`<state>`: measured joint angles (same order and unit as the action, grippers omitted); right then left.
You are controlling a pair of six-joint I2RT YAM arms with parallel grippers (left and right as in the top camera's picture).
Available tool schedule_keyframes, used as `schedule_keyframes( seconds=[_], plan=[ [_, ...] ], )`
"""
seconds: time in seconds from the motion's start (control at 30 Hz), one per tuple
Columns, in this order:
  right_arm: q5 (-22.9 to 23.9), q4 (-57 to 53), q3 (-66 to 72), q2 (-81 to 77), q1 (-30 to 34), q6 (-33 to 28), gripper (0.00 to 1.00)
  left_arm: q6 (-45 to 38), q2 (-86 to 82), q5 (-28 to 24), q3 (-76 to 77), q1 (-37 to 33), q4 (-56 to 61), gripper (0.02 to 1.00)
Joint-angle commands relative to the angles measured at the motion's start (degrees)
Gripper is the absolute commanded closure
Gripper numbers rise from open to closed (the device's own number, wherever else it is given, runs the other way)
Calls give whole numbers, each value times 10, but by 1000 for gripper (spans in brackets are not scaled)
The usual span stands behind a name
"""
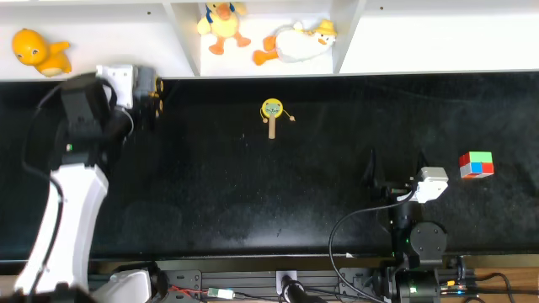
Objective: Store Toys
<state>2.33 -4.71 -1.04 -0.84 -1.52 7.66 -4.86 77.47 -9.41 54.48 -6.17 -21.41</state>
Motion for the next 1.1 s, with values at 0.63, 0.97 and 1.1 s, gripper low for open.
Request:
schedule_keyframes(
  seconds=[0.63,0.97,1.1],
  plan=[
    [-4,3,8,6,2,-2,7,3,219,-10,216,8,11,654],
    [-4,3,8,6,2,-2,7,2,229,-8,216,8,28,20],
    [-4,3,8,6,2,-2,5,2,205,-8,205,6,17,20]
  ],
)
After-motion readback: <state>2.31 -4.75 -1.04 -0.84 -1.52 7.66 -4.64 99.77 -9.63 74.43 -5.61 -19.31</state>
